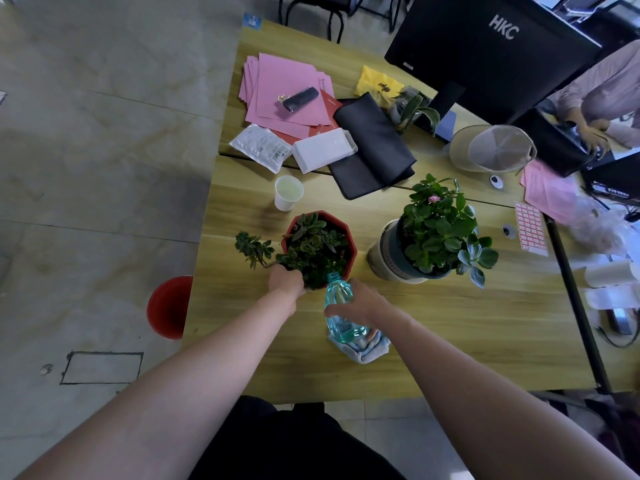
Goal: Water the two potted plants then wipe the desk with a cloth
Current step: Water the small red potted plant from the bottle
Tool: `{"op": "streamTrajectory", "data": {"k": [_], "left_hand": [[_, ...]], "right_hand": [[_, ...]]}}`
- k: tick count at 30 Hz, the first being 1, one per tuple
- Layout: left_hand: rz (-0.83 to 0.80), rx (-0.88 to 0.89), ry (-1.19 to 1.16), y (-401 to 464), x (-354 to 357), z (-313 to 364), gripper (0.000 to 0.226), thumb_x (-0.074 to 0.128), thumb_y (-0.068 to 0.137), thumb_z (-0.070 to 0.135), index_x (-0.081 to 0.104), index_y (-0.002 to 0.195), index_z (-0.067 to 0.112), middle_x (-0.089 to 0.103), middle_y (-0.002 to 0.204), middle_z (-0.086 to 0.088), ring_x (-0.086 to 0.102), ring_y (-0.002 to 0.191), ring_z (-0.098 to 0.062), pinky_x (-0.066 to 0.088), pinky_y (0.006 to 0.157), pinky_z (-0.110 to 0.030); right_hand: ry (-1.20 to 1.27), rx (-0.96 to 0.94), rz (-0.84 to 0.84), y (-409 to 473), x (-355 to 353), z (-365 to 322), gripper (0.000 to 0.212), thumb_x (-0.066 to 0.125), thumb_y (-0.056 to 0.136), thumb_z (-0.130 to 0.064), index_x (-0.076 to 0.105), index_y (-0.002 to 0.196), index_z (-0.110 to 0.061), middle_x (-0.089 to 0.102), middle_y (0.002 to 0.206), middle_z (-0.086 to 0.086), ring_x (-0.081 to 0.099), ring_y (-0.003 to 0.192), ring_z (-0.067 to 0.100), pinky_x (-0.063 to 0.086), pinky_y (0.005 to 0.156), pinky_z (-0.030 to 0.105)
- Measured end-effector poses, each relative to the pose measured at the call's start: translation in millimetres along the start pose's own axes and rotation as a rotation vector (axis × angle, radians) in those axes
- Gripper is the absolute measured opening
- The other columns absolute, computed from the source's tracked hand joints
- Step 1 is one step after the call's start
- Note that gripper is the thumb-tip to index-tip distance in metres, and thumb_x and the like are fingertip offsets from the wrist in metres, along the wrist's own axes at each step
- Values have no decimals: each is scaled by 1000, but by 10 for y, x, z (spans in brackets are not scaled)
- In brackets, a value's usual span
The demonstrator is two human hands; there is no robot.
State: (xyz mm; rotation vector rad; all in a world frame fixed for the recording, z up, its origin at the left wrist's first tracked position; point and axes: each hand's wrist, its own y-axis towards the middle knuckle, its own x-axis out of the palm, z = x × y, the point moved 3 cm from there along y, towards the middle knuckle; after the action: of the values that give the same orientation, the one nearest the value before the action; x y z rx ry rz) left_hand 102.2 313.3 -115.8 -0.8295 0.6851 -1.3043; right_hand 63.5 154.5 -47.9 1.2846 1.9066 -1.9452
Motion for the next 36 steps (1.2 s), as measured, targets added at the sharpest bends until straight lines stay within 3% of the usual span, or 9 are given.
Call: {"op": "streamTrajectory", "data": {"k": [3,7,10,12,19,21,28,33,36], "left_hand": [[-9,0,-5,-32,-4,24,38,38,97,-9,48,131,6,57,134,-18,63,113,-36,55,96,-48],[-16,23,46,-154,8,86,36,36,99,-8,48,131,3,57,129,-14,63,112,-33,58,83,-38],[15,55,128,-124,8,79,33,40,98,-4,51,128,4,58,133,-16,60,118,-36,54,97,-46],[15,49,137,-128,8,88,31,42,98,-4,52,126,4,59,131,-15,62,114,-37,55,95,-50],[85,140,245,-207,1,176,28,41,96,-7,55,120,0,59,117,-16,57,111,-32,49,94,-37],[108,157,268,-231,-1,213,28,42,94,-8,56,118,-2,60,117,-18,57,105,-31,49,91,-37],[141,190,292,-219,-85,275,29,46,94,-5,60,118,-2,64,114,-16,60,109,-32,51,90,-35],[206,217,255,-278,-178,299,14,48,96,-1,60,104,1,64,108,-13,64,97,-30,55,88,-35],[262,221,232,-247,-291,314,19,49,97,-1,62,111,0,63,108,-13,63,97,-30,53,84,-32]], "right_hand": [[-7,-3,7,-4,4,6,95,74,74,-60,32,147,-16,52,139,10,54,118,31,46,60,28],[-7,-12,22,-7,15,17,97,74,71,-62,33,147,-18,53,139,10,53,122,33,52,84,40],[6,-19,34,-32,6,12,94,75,74,-58,32,147,-18,53,138,11,53,121,33,50,90,41],[6,-20,42,-47,0,19,93,75,73,-58,33,146,-19,54,137,11,54,119,33,50,95,45],[29,-52,92,-106,-8,47,91,76,73,-55,31,146,-22,58,130,9,58,114,32,52,93,47],[30,-43,104,-114,-11,60,91,76,71,-57,31,143,-24,58,128,8,58,112,32,52,92,48],[64,-56,119,-155,-26,172,85,77,72,-54,35,137,-21,59,122,8,59,105,30,53,87,45],[88,-24,128,-175,-20,341,98,77,72,-55,28,148,-19,56,130,8,56,114,30,51,90,43],[93,-16,129,-176,-31,418,97,75,73,-57,28,148,-18,57,130,8,56,114,30,51,89,42]]}}
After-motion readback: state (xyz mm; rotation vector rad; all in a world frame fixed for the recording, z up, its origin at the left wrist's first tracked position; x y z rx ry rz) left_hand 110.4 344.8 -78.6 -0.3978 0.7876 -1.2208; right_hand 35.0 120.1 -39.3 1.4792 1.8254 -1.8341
